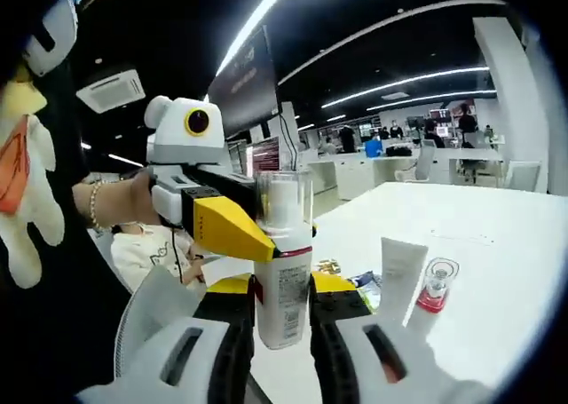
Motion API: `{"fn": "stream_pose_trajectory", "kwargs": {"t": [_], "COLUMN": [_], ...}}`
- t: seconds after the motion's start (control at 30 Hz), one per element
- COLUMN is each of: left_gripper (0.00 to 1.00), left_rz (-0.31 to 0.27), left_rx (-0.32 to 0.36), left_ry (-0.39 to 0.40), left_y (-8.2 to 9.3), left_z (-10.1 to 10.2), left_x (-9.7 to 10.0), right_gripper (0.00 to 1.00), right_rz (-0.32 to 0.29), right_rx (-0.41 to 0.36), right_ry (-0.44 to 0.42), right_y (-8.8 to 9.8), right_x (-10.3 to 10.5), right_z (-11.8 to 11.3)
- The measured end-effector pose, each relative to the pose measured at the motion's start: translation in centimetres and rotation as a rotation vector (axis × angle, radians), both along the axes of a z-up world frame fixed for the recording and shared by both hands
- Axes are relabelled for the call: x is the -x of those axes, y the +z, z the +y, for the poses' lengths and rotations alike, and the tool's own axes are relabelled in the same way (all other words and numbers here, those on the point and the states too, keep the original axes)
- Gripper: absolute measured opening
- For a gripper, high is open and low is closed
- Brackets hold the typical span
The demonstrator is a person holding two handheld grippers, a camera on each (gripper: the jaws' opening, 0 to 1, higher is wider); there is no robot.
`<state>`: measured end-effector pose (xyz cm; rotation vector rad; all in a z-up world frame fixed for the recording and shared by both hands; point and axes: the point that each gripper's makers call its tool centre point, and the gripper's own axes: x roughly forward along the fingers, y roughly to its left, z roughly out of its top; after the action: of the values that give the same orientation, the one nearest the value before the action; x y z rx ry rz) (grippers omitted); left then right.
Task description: Arrange the skincare products in the storage area until every visible bottle or jar stands upright without overlapping.
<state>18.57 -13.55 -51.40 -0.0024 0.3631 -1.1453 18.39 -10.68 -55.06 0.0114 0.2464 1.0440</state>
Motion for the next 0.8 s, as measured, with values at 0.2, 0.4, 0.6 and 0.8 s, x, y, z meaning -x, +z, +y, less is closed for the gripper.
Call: {"fn": "stream_pose_trajectory", "kwargs": {"t": [0.2,0.4,0.6,0.8], "left_gripper": [0.16,0.16,0.16,0.15], "left_rz": [-0.002,0.003,0.016,0.042], "left_rx": [-0.038,-0.083,-0.126,-0.17], "left_ry": [0.038,0.076,0.111,0.126], "left_y": [-1.9,-4.5,-7.2,-10.7], "left_z": [-1.3,-2.2,-2.5,-2.8], "left_x": [-0.2,-0.9,-2.2,-3.5], "right_gripper": [0.23,0.22,0.22,0.22], "right_rz": [0.003,0.002,-0.017,-0.01], "right_rx": [0.08,0.15,0.204,0.24], "right_ry": [-0.02,0.018,0.047,0.026], "right_y": [-2.7,-5.5,-8.5,-11.4], "right_x": [-1.0,-2.0,-3.3,-4.2], "right_z": [-1.9,-2.8,-3.2,-3.8]}}
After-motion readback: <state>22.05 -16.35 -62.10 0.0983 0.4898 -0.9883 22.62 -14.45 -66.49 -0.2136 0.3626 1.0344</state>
